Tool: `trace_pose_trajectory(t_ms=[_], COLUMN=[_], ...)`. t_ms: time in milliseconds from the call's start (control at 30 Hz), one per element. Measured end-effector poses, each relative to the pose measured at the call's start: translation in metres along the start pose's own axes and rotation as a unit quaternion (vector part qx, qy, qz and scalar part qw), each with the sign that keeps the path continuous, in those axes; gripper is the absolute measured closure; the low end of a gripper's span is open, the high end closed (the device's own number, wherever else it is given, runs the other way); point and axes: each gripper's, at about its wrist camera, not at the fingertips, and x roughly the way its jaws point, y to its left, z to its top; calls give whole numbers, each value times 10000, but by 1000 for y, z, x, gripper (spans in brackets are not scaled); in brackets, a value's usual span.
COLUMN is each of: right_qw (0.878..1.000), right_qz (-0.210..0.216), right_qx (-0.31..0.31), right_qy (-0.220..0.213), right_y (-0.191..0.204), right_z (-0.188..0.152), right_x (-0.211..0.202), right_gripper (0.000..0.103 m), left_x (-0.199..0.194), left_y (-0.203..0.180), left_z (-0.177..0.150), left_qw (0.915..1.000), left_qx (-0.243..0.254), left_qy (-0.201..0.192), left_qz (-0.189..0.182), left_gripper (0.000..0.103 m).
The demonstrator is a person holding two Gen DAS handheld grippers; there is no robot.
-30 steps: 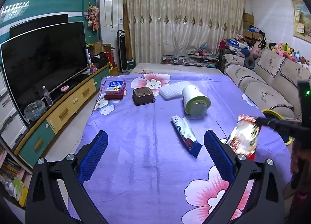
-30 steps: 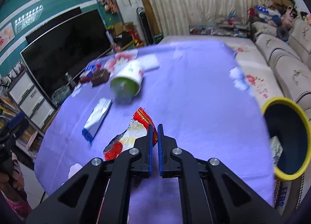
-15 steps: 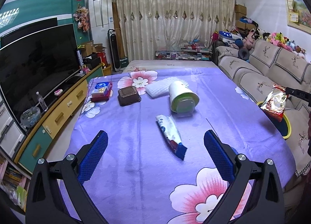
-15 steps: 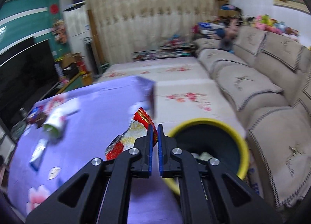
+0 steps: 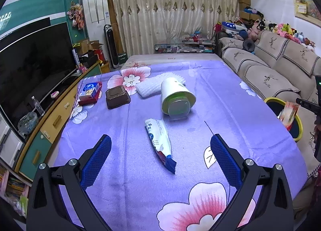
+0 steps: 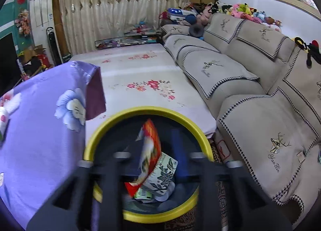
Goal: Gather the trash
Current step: 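Carry the snack bag into the bin and open the right gripper, then grasp the white toothpaste tube with the left gripper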
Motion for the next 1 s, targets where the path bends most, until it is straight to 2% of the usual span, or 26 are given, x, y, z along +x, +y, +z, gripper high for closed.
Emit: trace_pose_trajectory(t_ms=[233,533,767,1000], right_qw=[9999,9995,9995,9993], right_qz=[51,231,303,354], right_qx=[-10,-84,-87,-86], right_qy=[-136,-177,-96,-65], right_y=[4,11,10,11], right_z=[-5,-5,-8,-9], right_x=[-6,-16,-13,-13], right_gripper=[58,58,58,58], left_x=[18,78,126,144], left_y=[-2,-8,-5,-4], left_z=[1,5,7,4], left_qw=[9998,9973,9917,9893], left_qx=[12,-60,-212,-284], left_qy=[169,676,1196,1387], left_qz=[81,268,411,365], left_gripper=[6,6,21,35])
